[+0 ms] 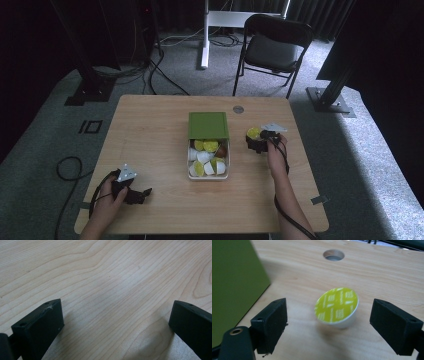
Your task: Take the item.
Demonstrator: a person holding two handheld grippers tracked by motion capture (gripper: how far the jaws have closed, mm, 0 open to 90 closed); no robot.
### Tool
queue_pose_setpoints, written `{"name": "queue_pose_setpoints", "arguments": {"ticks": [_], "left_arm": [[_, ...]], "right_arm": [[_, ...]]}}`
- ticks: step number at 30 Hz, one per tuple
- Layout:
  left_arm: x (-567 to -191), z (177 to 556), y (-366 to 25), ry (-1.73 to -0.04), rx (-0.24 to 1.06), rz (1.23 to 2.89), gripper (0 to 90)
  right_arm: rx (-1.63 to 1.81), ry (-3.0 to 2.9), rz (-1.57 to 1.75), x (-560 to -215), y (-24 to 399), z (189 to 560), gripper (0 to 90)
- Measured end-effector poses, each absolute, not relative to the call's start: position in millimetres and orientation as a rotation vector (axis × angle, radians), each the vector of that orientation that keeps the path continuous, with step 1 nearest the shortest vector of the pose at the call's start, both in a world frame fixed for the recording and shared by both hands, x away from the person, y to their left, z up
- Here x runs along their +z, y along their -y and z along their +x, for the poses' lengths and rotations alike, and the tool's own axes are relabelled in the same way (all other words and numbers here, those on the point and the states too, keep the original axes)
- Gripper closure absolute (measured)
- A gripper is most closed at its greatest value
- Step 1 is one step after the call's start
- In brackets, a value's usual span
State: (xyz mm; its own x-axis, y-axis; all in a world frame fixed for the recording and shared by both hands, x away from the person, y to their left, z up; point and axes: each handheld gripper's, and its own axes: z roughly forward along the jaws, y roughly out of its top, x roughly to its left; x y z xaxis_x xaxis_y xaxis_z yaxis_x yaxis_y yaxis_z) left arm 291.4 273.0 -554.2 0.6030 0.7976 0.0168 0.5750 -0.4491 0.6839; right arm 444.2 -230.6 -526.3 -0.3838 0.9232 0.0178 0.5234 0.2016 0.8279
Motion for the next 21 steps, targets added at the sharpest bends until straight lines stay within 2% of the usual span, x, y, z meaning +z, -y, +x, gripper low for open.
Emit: {"name": "queue_pose_setpoints", "arguments": {"ticks": [8, 21], "left_arm": [[-554.2, 291.4, -273.0, -1.079, 0.448, 2.185, 0.5], [-554.2, 291.4, -273.0, -1.079, 0.448, 2.185, 0.5]], "right_arm": [[1.130, -2.089, 1.265, -526.1, 236.0, 424.2, 17.8], [1.190, -2.184, 1.134, -528.8, 235.6, 385.9, 17.8]]}}
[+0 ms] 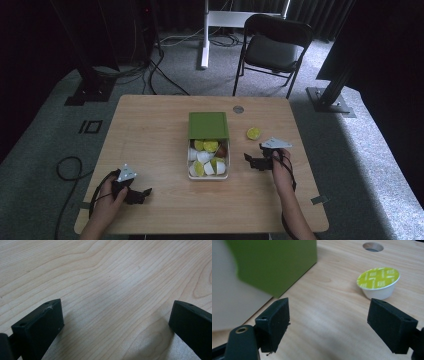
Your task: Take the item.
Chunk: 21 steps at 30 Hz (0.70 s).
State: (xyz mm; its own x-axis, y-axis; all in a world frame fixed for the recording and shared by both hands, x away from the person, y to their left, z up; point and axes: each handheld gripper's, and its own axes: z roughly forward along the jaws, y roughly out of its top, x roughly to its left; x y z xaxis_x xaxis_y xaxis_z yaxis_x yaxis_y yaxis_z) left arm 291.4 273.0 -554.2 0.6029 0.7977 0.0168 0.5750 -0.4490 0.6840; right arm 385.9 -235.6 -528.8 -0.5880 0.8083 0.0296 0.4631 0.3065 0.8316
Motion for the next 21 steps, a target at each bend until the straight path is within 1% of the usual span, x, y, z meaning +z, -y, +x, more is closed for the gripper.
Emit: {"name": "queue_pose_setpoints", "arguments": {"ticks": [14, 16, 21], "left_arm": [[-554.2, 291.4, -273.0, -1.079, 0.448, 2.186, 0.5], [-554.2, 291.4, -273.0, -1.079, 0.448, 2.186, 0.5], [-554.2, 291.4, -273.0, -1.079, 0.448, 2.185, 0.5]], "right_arm": [[1.187, -2.300, 1.043, -541.0, 245.9, 356.2, 18.0], [1.184, -2.333, 1.006, -543.6, 249.0, 350.6, 20.4], [1.190, -2.393, 0.954, -547.5, 253.5, 343.3, 20.6]]}}
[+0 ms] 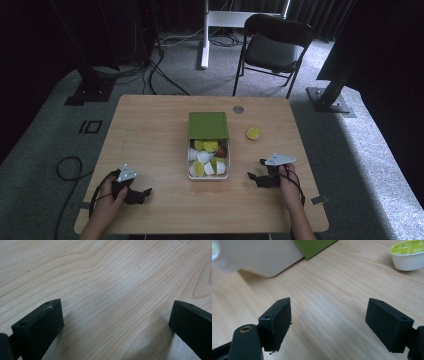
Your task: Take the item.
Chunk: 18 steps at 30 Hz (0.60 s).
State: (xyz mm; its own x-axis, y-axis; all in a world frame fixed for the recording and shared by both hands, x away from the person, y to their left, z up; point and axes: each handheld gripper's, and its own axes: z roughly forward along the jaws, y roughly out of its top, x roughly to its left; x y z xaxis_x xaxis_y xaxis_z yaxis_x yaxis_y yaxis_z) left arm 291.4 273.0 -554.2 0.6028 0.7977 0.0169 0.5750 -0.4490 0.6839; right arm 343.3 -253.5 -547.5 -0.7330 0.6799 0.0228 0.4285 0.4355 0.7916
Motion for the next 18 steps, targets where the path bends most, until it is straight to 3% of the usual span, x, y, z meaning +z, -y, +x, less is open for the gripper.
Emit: {"name": "queue_pose_setpoints", "arguments": {"ticks": [18], "left_arm": [[-554.2, 291.4, -273.0, -1.079, 0.448, 2.185, 0.5]], "right_arm": [[1.219, -2.494, 0.774, -556.0, 272.7, 321.3, 20.2]]}}
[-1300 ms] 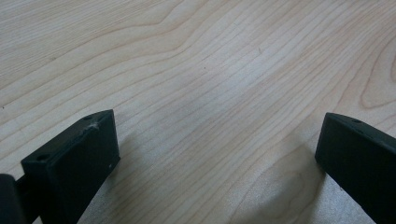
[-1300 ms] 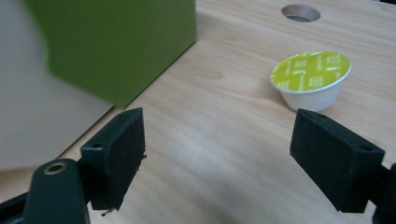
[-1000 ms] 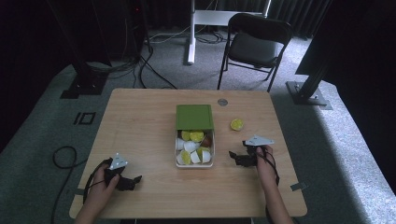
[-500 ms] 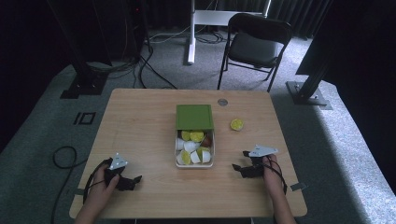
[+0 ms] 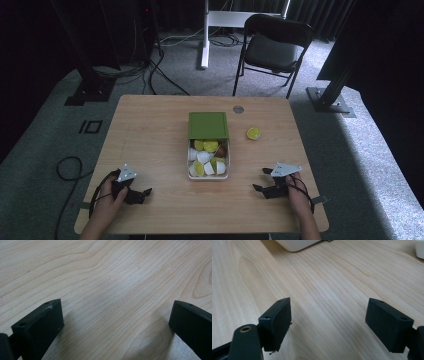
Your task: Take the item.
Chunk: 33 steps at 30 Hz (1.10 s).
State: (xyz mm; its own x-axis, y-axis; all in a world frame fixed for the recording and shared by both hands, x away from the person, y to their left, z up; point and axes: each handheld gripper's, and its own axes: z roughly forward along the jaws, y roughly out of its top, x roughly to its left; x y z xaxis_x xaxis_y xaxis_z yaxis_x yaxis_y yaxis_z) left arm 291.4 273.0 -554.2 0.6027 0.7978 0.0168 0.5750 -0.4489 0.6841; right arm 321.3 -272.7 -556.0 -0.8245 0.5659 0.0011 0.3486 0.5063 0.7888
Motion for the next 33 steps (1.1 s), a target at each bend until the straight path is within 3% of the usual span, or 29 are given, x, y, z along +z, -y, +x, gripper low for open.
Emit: {"name": "queue_pose_setpoints", "arguments": {"ticks": [14, 33], "left_arm": [[-554.2, 291.4, -273.0, -1.078, 0.448, 2.186, 0.6], [-554.3, 291.4, -272.9, -1.079, 0.447, 2.185, 0.5]], "right_arm": [[1.166, -2.674, 0.564, -558.8, 268.2, 312.4, 15.7], [1.154, -2.677, 0.581, -559.1, 267.2, 312.9, 12.5]]}}
